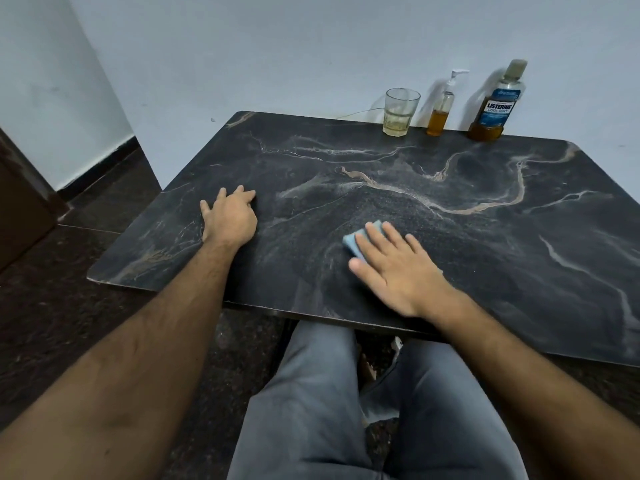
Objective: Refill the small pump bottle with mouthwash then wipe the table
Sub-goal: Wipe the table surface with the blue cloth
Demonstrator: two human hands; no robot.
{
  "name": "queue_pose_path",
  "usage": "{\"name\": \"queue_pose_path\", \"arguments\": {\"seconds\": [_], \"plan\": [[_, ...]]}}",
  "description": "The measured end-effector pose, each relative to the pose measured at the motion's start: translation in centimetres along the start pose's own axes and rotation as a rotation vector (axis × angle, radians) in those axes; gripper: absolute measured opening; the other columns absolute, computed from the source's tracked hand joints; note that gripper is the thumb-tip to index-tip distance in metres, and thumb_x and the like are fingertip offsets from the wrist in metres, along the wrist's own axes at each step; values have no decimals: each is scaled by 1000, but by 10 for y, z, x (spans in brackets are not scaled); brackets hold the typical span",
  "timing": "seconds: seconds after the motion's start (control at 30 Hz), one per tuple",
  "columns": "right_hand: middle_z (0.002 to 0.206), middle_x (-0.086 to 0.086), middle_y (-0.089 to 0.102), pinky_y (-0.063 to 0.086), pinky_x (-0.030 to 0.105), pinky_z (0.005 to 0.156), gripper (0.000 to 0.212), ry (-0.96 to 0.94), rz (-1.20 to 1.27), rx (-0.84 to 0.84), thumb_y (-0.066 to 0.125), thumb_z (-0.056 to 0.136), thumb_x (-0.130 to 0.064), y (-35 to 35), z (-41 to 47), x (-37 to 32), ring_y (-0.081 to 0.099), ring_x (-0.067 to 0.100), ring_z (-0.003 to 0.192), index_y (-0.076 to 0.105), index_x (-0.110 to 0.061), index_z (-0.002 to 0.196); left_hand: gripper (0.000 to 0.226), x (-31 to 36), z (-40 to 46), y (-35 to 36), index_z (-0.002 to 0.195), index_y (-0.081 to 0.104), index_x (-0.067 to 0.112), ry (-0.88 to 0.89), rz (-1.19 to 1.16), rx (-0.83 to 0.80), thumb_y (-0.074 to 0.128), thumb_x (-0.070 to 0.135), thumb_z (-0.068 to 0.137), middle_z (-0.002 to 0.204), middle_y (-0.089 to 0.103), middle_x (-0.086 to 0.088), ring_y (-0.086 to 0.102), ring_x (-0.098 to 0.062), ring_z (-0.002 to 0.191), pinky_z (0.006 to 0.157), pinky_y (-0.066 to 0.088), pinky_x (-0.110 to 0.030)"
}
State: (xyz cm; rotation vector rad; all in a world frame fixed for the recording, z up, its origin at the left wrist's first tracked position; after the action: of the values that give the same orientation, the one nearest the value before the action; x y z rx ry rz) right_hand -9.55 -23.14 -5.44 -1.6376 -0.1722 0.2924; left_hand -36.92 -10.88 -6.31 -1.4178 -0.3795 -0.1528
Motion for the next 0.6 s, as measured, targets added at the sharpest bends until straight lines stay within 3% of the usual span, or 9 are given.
{"name": "queue_pose_path", "arguments": {"seconds": [0.1,0.33,0.5,0.6], "plan": [[168,1,-1,-2,48,122,78,79,39,-44,7,93,-70,0,32,-12,-8,25,153,11,-27,158,50,0,1,1,146,44,26,-8,2,-8,28,11,102,161,29,1,15,-28,151,120,1,-58],[167,5,4,-2,49,122,80,-187,41,-3,7,92,-70,16,11,-113,-7,29,153,16,-24,157,49,0,2,1,146,44,25,2,5,-17,29,12,101,161,30,1,17,-28,150,119,3,-59],[167,3,7,0,48,123,69,-264,29,26,13,99,-62,13,-30,-107,-3,24,154,20,-25,157,44,1,-1,-2,141,52,24,20,-22,22,34,16,102,157,37,1,24,-28,148,119,9,-57],[167,-2,6,0,45,123,65,-207,39,35,15,100,-60,10,-48,-78,-3,21,154,19,-28,157,41,4,-6,-5,137,57,21,52,-27,51,39,20,101,154,43,-4,31,-31,145,118,19,-52]]}}
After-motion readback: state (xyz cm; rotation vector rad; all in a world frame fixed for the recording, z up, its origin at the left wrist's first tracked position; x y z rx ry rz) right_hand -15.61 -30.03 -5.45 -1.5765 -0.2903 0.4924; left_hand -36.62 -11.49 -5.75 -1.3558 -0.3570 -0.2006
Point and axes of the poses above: each hand's wrist, its own z-axis towards the middle knuckle, its own y-axis out of the palm, x = y × z, the point moved 7 cm from there along z, towards the middle knuckle
